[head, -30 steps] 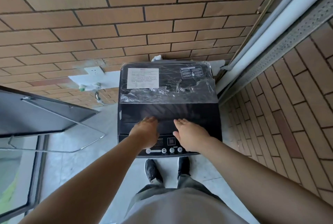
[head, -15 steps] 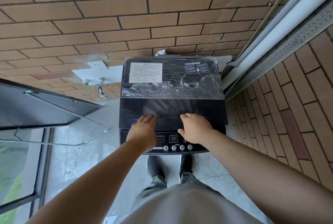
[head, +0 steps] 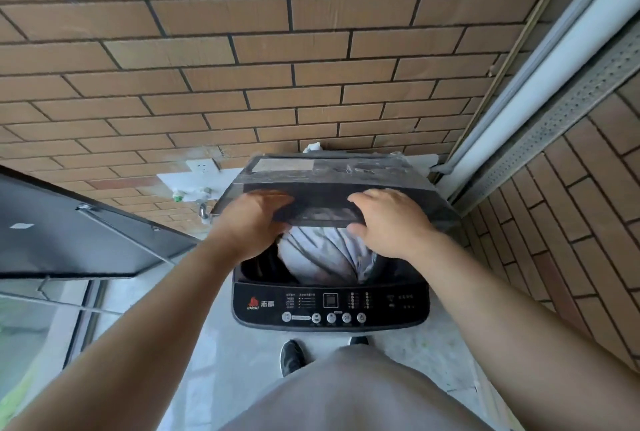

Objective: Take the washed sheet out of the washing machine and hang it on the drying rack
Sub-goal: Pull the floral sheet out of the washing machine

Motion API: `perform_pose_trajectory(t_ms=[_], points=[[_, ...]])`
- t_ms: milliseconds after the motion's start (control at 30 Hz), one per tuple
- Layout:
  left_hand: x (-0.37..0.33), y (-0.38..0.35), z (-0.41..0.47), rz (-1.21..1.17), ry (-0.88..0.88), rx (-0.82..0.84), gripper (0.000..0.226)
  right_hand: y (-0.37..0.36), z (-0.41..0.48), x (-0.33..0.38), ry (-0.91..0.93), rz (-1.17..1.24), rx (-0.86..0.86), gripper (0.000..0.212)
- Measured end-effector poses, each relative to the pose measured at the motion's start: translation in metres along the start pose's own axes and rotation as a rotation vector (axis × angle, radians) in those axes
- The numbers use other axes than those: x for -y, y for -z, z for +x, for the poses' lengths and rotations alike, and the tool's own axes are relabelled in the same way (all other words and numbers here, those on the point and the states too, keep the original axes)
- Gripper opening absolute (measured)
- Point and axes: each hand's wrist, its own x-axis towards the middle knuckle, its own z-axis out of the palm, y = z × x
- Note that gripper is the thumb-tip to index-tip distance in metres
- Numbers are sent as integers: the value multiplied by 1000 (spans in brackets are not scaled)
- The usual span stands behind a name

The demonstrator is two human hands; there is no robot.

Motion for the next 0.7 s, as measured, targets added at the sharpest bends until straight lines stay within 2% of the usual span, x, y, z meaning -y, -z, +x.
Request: perform_pose_trajectory(t_ms=[100, 200, 267, 367, 400, 467, 567, 700], points=[[2, 19, 12, -76, 7, -258, 37, 11, 5, 3, -20, 34, -261, 26], [-1, 24, 26, -107, -77, -521, 12, 13, 16, 1, -61, -4, -568, 10], [-2, 24, 36, -68, -146, -643, 4, 17, 26, -1, -70, -15, -678, 8], [1, 25, 51, 31, -201, -760, 5, 23, 40, -3, -74, 41, -766, 5], [2, 25, 55, 56, -210, -779, 5, 24, 44, -2, -81, 70, -773, 6], [3, 24, 62, 88, -207, -788, 13, 24, 50, -1, -95, 99, -777, 20], [2, 24, 71, 124, -167, -669, 33, 25, 58, -3, -80, 62, -774, 44], [-7, 22, 68, 96, -133, -515, 52, 32, 64, -4, -123, 7, -517, 69]])
